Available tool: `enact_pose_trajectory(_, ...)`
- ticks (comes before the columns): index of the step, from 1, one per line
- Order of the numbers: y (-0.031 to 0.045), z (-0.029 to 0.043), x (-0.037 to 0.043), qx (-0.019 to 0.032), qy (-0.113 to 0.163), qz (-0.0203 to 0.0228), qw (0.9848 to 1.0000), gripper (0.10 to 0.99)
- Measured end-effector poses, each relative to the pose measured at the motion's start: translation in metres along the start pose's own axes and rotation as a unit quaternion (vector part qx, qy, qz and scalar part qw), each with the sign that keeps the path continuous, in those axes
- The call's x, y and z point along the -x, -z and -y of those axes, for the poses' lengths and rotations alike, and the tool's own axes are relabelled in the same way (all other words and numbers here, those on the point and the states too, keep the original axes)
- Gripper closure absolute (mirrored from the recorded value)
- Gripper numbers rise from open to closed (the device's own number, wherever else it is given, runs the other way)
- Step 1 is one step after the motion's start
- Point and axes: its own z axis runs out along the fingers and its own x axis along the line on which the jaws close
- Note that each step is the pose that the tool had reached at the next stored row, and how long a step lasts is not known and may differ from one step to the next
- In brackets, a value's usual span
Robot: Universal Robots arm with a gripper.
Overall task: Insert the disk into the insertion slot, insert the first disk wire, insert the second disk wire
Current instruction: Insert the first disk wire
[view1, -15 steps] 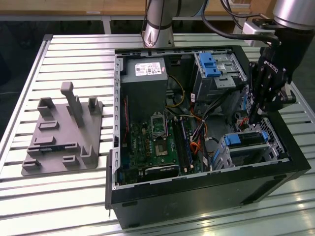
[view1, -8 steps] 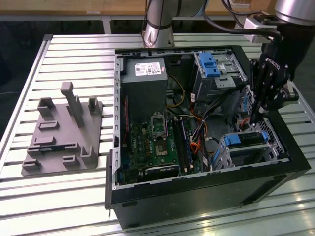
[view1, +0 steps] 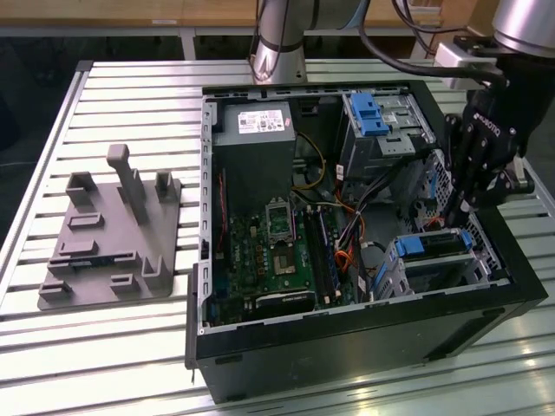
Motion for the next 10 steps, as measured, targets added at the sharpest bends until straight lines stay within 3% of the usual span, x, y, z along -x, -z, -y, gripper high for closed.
enact_pose_trajectory(3,-0.0010,0.0001,-0.0051,0.0003,0.000,0.0136,0.9999,0.918)
enact_pose_trajectory(10,-0.0031,0.0004,-0.0150,0.0013,0.001,0.0541,0.9985,0.918)
